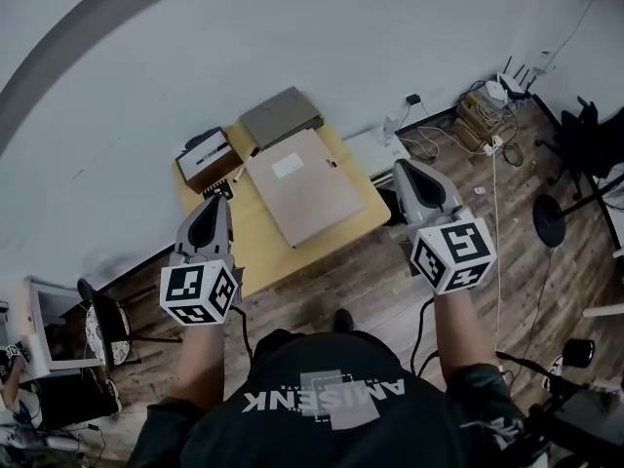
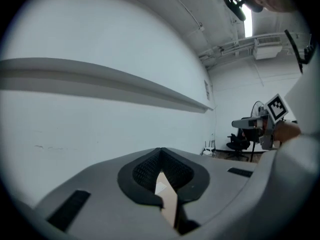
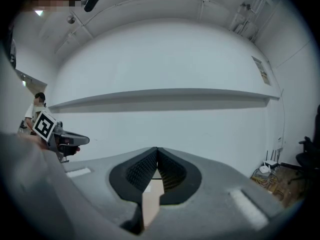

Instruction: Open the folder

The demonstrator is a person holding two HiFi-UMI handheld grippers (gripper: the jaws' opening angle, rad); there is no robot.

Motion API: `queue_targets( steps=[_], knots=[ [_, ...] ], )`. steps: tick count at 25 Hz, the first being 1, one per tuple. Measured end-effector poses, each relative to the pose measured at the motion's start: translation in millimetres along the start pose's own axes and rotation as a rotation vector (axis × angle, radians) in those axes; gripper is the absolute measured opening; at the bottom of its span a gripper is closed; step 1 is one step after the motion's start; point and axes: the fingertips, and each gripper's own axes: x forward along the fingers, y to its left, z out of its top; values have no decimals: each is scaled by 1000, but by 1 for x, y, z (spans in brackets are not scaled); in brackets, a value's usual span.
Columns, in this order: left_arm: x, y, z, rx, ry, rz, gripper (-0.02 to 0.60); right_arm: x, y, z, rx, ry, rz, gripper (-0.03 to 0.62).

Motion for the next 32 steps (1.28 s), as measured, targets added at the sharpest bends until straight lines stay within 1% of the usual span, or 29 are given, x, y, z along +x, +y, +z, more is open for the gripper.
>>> queue_targets(
  steps=[2,3,5,7,9,12,15,16,17,18,21,25,26,27,28,30,32],
  knots=[
    [12,-2,-5,20,39,25,0,7,-10,-1,7,-1,-3,6],
    [17,-3,-5,20,46,25,0,11,-13,-3,17,1,-3,6],
    [19,-4,-1,-4,27,12,0,18,-14,-5,31,1,4,6],
    [21,0,7,-33,-14,6,0,27,-14,-2,20,-3,11,6],
    [25,7,11,-29,-31,5,0,37,-13,2,8,-6,9,6],
    [30,16,10,-21,-20,-11,0,48,-9,7,5,-13,-2,10],
    [30,22,16,-30,-51,-25,1,59,-4,11,-24,-2,2,20],
    [31,23,17,-24,-57,-31,15,62,-2,12,-31,1,2,21],
    [33,25,16,-20,-55,-32,96,65,-1,13,-34,3,2,21],
    [34,29,15,-21,-47,-25,130,67,1,13,-33,4,3,23],
    [39,41,9,-45,-31,-16,138,74,5,12,-25,2,9,33],
    [44,50,4,-59,-33,-35,193,84,12,11,-40,4,21,80],
    [44,53,3,-62,-36,-36,199,86,14,9,-52,12,25,105],
    [44,56,2,-63,-41,-33,227,88,16,7,-64,21,29,141],
    [44,59,2,-61,-43,-31,238,90,17,5,-73,32,32,181],
    [46,63,0,-49,-38,-44,240,94,19,1,-77,55,35,215],
    [51,64,-5,-32,-17,-74,259,98,20,-4,-63,76,34,231]
  ],
)
